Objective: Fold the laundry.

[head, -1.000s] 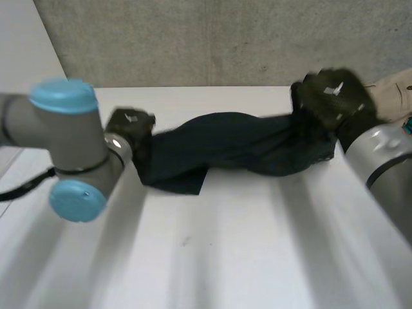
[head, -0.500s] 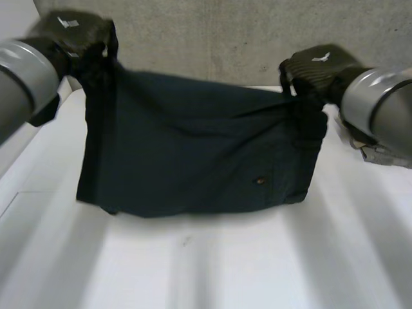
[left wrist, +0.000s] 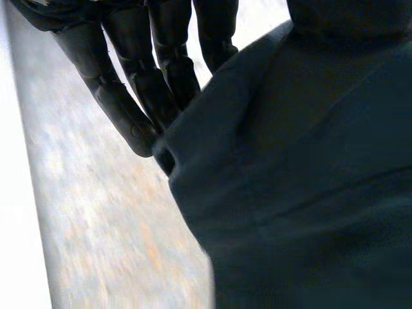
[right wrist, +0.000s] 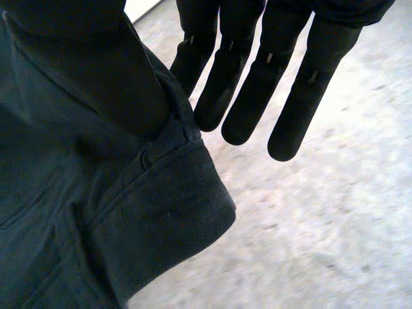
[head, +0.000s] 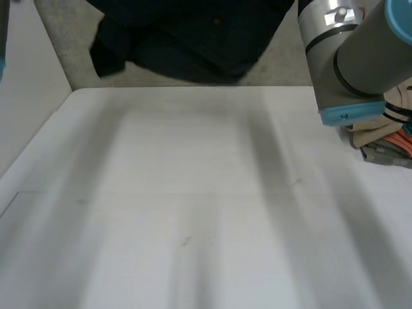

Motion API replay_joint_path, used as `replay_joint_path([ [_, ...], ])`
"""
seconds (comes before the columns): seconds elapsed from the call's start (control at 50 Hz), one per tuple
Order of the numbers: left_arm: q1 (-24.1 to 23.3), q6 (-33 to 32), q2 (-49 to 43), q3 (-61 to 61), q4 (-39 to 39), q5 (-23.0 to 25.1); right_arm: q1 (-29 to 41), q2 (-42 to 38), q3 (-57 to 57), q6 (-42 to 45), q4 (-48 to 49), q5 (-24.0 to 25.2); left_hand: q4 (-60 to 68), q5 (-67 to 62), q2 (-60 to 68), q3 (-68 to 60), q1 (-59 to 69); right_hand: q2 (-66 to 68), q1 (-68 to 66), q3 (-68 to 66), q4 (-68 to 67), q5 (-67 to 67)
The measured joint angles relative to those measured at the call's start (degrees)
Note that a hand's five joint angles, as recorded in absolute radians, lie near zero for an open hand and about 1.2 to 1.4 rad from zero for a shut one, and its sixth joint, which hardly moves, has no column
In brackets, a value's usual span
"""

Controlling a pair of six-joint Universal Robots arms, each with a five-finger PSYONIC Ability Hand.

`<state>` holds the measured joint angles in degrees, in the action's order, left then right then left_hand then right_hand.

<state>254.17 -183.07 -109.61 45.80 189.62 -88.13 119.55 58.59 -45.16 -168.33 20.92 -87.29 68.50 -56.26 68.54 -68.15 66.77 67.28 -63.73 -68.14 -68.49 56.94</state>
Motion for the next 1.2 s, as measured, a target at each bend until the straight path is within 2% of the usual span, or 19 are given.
replay_joint_path([
  [0.18,1.7,-1.9,3.0,25.1,-2.5,3.0,0.2,0.8,-11.0,0.8,-8.7,4.5,0.0,0.0,0.0,0.0,0.0,0.0,0.0,0.0,0.0,0.0],
  [0.26,1.7,-4.7,1.1,34.4,-3.0,3.4,0.2,-1.5,-20.7,4.6,-9.7,7.8,0.0,0.0,0.0,0.0,0.0,0.0,0.0,0.0,0.0,0.0],
  [0.42,0.1,-11.1,-5.0,41.5,-7.2,3.4,-0.7,-6.4,-32.0,14.9,-11.0,8.4,0.0,0.0,0.0,0.0,0.0,0.0,0.0,0.0,0.0,0.5],
  [0.54,-0.8,-13.9,-5.8,42.3,-14.0,3.8,-1.2,-4.1,-36.9,18.2,-15.8,6.4,0.0,0.0,0.0,0.0,0.0,0.0,0.0,0.0,0.0,0.5],
  [0.66,-1.3,-15.6,-3.2,42.4,-21.1,4.7,-1.4,2.5,-39.6,19.9,-24.5,5.5,0.1,0.0,0.0,0.0,0.0,0.0,0.0,0.0,0.0,0.5],
  [0.74,-2.2,-18.3,-0.8,42.9,-27.9,4.9,-1.8,6.9,-40.3,22.9,-33.7,5.4,0.1,0.0,0.0,0.0,0.0,0.0,0.0,0.0,0.0,0.5],
  [0.86,-4.7,-26.5,2.0,45.1,-39.5,4.9,-3.5,9.4,-40.8,33.4,-52.9,5.6,0.1,0.0,0.0,0.0,0.0,0.0,0.0,0.0,0.0,0.5],
  [0.94,-6.8,-31.7,3.3,46.0,-43.9,4.3,-4.9,9.7,-40.6,39.4,-61.5,6.4,0.1,0.0,0.0,0.0,0.0,0.0,0.0,0.0,0.0,0.5],
  [1.02,-8.8,-34.6,3.1,43.6,-43.8,3.2,-5.8,9.6,-39.4,39.6,-61.6,7.1,0.1,0.0,0.0,0.0,0.0,0.0,0.0,0.0,0.0,0.5],
  [1.06,-9.5,-34.8,1.8,40.6,-41.6,2.7,-6.4,9.3,-37.7,36.2,-58.0,7.4,0.1,0.0,0.0,0.0,0.0,0.0,0.0,0.0,0.0,0.5],
  [1.18,-9.8,-33.1,-5.9,27.1,-30.7,1.7,-7.0,7.2,-33.3,24.3,-45.1,7.1,0.1,-0.7,0.0,0.0,0.0,0.0,0.0,0.0,0.0,1.2],
  [1.2,-9.6,-32.2,-9.4,21.8,-26.8,1.4,-7.0,6.0,-31.9,20.6,-40.0,6.4,0.1,-0.7,0.0,0.0,0.0,0.0,0.0,0.0,0.0,1.3],
])
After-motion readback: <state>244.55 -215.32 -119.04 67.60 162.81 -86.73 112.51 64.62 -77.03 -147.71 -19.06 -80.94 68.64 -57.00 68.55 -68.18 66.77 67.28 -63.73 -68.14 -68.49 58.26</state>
